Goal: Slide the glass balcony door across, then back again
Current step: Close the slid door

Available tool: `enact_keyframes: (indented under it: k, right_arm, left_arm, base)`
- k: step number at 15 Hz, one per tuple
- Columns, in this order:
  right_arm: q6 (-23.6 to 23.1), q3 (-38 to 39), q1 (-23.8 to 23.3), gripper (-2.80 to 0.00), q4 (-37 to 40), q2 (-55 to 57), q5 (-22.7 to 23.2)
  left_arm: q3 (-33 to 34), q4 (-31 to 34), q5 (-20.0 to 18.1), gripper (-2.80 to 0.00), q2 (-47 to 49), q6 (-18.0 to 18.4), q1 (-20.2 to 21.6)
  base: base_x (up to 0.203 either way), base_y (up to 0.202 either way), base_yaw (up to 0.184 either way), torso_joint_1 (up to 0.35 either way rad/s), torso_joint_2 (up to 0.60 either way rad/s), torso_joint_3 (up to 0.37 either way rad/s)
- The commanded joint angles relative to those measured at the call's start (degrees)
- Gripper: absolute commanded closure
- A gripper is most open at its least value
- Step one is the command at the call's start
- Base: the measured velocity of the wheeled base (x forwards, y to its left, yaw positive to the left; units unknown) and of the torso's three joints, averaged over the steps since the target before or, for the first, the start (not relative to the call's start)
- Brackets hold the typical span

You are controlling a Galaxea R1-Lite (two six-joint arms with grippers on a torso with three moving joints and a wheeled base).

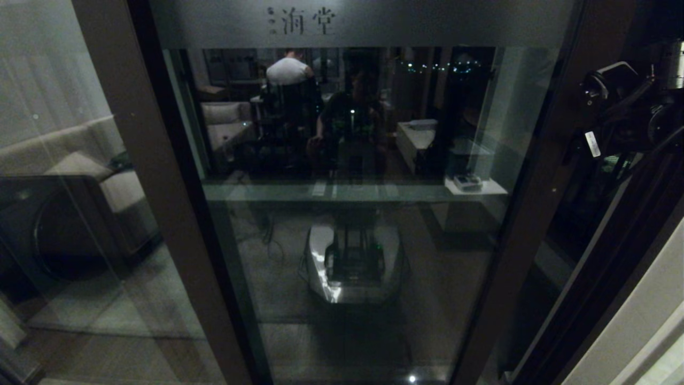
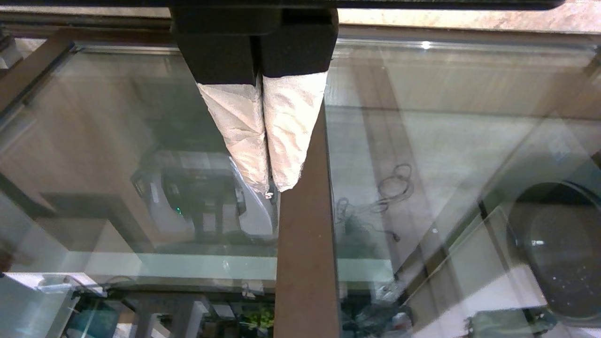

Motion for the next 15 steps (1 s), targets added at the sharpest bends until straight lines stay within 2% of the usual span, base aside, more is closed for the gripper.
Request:
enact_keyframes:
  k: [1, 13, 15]
  right_arm:
    - [-0.2, -0.1, -0.8, -2.80, 0.0, 0.3, 0.1]
    - [-0.3, -1.4, -3.8, -2.80, -0.1, 1.5, 0.4]
    - [0.1, -1.9, -3.7, -2.80, -0.1, 0.9, 2.1]
  left_arm:
    - [0.1, 0.0, 0.0, 0.00, 0.0, 0.0, 0.0]
    - [0.1, 0.0, 0.0, 0.00, 0.0, 0.0, 0.0]
    - [0.0, 0.0, 0.0, 0.00, 0.0, 0.0, 0.0]
  base:
    - [0.000, 0.000, 0.000, 0.000, 0.00, 0.000]
    - [0.000, 0.000, 0.000, 0.000, 0.00, 0.000]
    - [0.000, 0.000, 0.000, 0.000, 0.00, 0.000]
